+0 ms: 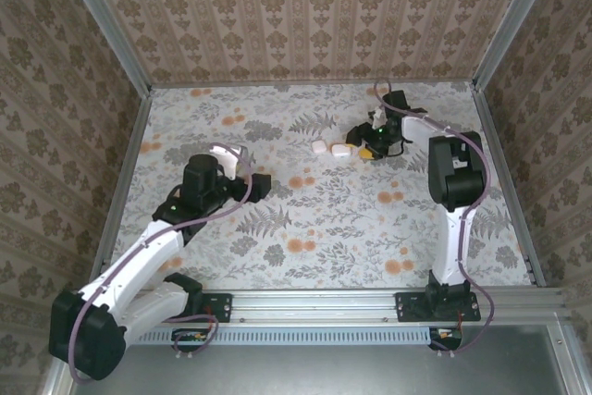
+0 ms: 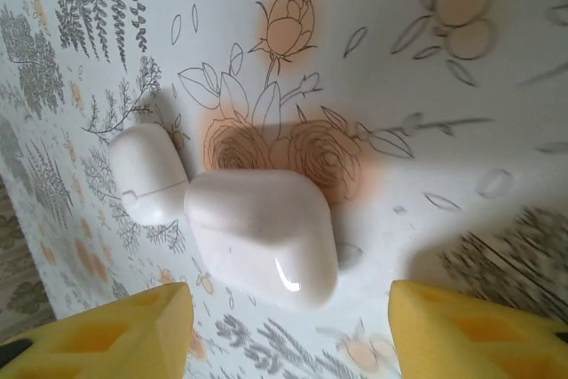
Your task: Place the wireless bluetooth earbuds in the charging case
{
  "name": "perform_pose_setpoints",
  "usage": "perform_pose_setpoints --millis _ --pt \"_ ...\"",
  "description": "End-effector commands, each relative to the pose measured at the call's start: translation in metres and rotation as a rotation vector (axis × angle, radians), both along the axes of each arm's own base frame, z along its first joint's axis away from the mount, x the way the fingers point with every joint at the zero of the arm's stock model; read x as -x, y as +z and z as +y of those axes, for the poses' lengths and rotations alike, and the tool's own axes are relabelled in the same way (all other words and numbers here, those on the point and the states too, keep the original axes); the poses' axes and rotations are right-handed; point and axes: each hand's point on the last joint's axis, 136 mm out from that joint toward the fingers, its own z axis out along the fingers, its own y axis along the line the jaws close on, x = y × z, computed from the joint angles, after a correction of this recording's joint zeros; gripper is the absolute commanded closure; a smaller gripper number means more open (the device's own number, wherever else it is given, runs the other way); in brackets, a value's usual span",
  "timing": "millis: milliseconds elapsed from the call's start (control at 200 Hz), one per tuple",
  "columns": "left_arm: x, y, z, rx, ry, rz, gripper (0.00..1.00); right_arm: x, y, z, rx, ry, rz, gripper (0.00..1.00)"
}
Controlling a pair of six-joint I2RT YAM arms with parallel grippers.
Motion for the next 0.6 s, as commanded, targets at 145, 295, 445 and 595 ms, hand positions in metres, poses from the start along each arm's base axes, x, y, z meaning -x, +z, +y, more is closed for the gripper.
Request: perform_pose_setpoints --millis 145,295,445,595 --pt "-0.020 0.011 0.038 -0.005 0.186 0.037 0.00 0.016 0.113 -0.053 0.230 -0.057 -0.298 0.38" --pt "-0.033 0.004 0.056 -0.073 0.237 -0.027 0.00 0.046 0.158 -0.092 0.410 -0.127 -0.501 0.25" --pt "-0.044 0.005 0.070 -0.200 0.259 -0.180 0.00 0.078 0.156 -0.147 0.594 -0.278 -0.629 0.00" --pt "-0.060 -0.005 0.105 -0.372 0.421 -0.257 0.00 0.095 0.127 -0.182 0.675 -0.412 -0.696 0.00"
